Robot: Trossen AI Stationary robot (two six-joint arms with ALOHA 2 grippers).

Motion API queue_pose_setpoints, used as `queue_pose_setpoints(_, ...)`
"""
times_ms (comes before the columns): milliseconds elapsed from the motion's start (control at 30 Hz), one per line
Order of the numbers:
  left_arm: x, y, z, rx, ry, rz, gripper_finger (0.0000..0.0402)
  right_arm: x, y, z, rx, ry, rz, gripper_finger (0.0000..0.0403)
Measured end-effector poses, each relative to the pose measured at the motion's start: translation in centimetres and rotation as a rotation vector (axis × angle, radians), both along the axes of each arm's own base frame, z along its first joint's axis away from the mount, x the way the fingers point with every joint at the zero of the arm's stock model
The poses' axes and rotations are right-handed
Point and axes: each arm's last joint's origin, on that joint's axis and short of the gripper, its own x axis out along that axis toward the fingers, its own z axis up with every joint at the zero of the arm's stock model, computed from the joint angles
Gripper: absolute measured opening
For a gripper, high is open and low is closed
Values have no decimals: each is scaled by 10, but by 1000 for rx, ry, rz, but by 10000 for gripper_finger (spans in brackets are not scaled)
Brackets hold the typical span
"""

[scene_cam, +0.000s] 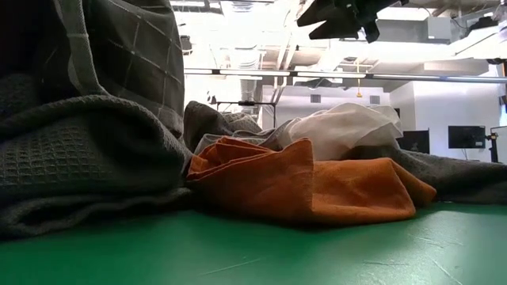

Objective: Sort towels by color in basket
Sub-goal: Put the gray patterned towel into the bottom transparent bin

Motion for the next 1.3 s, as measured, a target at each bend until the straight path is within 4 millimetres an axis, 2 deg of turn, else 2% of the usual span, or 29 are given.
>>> queue_pose_setpoints(333,30,-16,-26,120,122,-98,177,0,0,-1,-4,15,1,235)
queue_pose_setpoints(500,47,-26,-42,151,177,-114,224,0,0,-2,2,9,1,235)
queue_pose_setpoints(700,74,-34,-60,215,163,-101,239,0,4,-2,6,10,23,235)
queue_pose_setpoints(933,105,-23,-81,236,209,-50,240,-1,8,-3,-4,30,40,235)
queue_pose_setpoints(1100,125,-18,-104,207,298,-108,240,-2,8,-4,-8,42,40,235)
queue_pose_setpoints(1300,145,-29,-134,119,380,-214,240,-2,8,-4,-5,41,39,235)
